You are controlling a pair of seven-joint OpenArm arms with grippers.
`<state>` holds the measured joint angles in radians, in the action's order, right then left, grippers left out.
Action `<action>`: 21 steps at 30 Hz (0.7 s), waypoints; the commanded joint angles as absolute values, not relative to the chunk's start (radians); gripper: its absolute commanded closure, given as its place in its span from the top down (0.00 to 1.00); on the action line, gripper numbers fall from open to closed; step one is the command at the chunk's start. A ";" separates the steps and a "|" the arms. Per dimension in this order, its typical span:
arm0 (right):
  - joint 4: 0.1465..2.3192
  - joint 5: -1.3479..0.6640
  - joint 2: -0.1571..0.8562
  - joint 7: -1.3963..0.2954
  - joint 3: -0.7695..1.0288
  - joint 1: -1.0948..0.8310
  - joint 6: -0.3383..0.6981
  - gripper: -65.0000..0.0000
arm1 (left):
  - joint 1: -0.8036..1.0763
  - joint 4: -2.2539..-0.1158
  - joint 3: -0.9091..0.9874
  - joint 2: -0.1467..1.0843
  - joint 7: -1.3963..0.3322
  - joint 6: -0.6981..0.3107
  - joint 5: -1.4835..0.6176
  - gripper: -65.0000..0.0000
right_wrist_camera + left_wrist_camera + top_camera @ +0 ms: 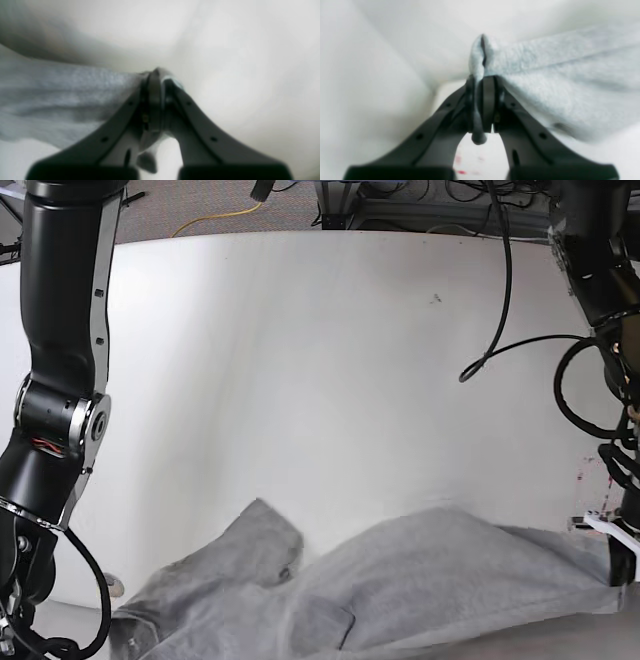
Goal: Fold the T-shirt properly
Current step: 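Lift the shirt with both grippers and stretch it between them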
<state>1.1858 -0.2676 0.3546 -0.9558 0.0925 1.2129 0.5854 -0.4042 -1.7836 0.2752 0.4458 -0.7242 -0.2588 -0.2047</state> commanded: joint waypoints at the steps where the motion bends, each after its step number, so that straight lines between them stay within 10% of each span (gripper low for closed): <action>1: 1.239 -0.271 0.381 -0.984 0.107 1.250 0.588 0.00 | -0.429 -1.802 0.289 0.472 -0.699 -0.249 -0.214 0.00; 21: 1.705 -0.271 0.378 -1.098 0.361 0.515 0.670 0.00 | 0.024 -1.913 0.395 0.427 -0.693 -0.275 -0.214 0.00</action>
